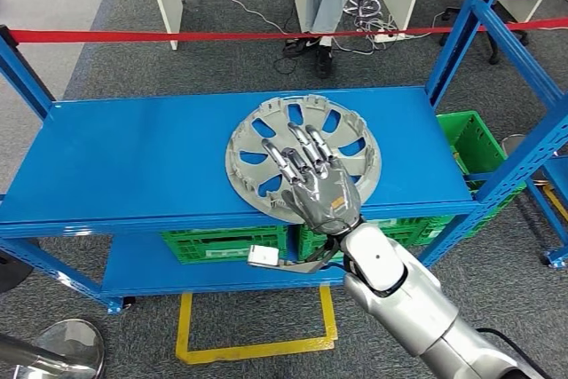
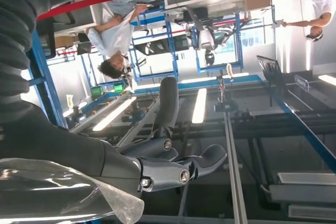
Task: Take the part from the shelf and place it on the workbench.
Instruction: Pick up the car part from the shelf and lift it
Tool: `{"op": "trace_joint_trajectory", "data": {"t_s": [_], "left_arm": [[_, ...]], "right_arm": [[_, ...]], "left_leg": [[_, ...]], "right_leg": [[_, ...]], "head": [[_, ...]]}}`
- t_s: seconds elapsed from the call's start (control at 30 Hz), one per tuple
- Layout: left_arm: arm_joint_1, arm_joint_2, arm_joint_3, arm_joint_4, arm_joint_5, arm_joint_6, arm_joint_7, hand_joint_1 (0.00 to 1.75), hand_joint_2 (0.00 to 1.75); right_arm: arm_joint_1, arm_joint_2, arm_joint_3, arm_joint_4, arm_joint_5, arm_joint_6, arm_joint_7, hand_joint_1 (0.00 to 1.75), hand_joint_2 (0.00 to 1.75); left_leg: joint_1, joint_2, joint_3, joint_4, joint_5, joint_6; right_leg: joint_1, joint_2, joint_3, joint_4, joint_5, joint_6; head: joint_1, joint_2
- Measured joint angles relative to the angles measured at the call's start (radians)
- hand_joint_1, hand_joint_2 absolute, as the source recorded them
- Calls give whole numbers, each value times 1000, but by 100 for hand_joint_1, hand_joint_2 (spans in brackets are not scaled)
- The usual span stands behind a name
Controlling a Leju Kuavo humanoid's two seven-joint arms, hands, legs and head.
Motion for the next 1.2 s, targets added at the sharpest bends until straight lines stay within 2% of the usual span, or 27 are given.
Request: {"op": "trace_joint_trajectory", "data": {"t_s": [0.23,0.57,0.77,1.03,1.2], "left_arm": [[-1,1,0,0,4,0,-9,0,0],[-24,-16,-9,13,70,0,-108,0,0],[-17,-17,-9,15,55,0,-50,0,0],[-27,-23,-10,29,87,0,-87,0,0],[-28,-27,-10,37,74,0,-82,0,0]], "right_arm": [[3,0,-6,-5,-10,0,-9,0,175],[41,3,5,-7,-134,84,-50,0,175],[30,16,17,94,-155,168,11,0,175],[-15,42,23,190,-157,214,49,0,175],[-26,47,24,225,-149,215,59,0,175]], "left_leg": [[0,0,0,0,0,0],[0,0,0,0,0,0],[0,0,0,0,0,0],[0,0,0,0,0,0],[0,0,-1,0,0,0]], "right_leg": [[0,0,0,0,0,0],[0,0,0,0,0,0],[0,0,0,0,0,0],[0,0,0,0,0,0],[0,0,0,0,0,0]], "head": [[0,0],[0,0],[0,0],[0,0],[0,0]]}}
